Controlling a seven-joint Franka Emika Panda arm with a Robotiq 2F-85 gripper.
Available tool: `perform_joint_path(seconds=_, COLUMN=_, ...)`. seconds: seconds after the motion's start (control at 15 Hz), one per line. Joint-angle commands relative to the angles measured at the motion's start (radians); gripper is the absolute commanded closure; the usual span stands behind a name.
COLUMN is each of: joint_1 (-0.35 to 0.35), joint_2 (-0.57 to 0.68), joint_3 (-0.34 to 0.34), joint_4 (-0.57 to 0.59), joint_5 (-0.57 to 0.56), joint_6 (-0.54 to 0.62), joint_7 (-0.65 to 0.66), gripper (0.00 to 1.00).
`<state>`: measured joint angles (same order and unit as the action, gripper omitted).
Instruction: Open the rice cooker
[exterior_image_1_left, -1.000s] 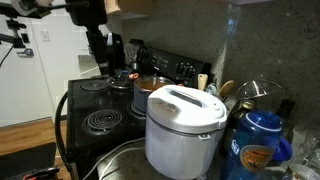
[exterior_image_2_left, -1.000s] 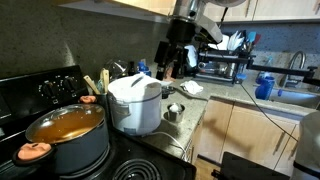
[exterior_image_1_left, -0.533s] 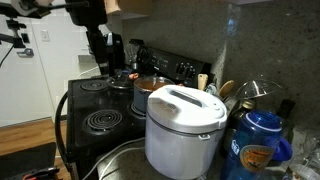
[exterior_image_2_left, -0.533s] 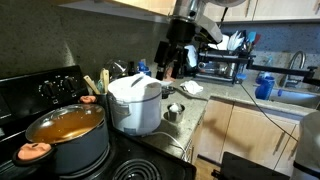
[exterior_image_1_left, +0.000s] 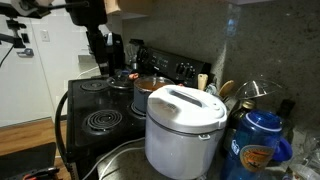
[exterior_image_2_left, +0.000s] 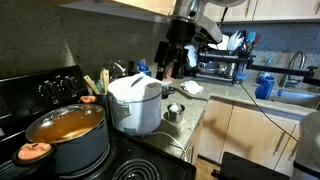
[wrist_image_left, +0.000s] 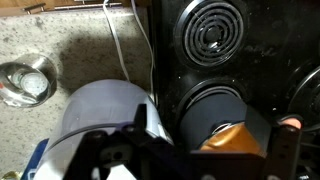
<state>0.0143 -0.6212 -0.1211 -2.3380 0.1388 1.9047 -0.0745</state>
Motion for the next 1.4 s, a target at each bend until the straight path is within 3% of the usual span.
perform_joint_path(seconds=0.0, joint_1=-0.015, joint_2=0.028, joint_3=0.021, joint_4=0.004, joint_5=0.009, joint_6=0.004, joint_7=0.011, gripper=0.0)
perform_joint_path(seconds=0.6, joint_1=-0.134, joint_2=0.316, joint_3=0.127, joint_4=0.074, joint_5=-0.103, joint_6=0.392, joint_7=0.443, gripper=0.0)
perform_joint_path(seconds=0.93, joint_1=-0.191, joint_2=0.407, joint_3=0.138, joint_4=0.148, joint_5=-0.217, joint_6=0.459, joint_7=0.723, gripper=0.0)
perform_joint_path(seconds=1.33, joint_1=-0.195, joint_2=0.477, joint_3=0.123, joint_4=0.233, joint_5=-0.346, joint_6=0.497, joint_7=0.944, gripper=0.0)
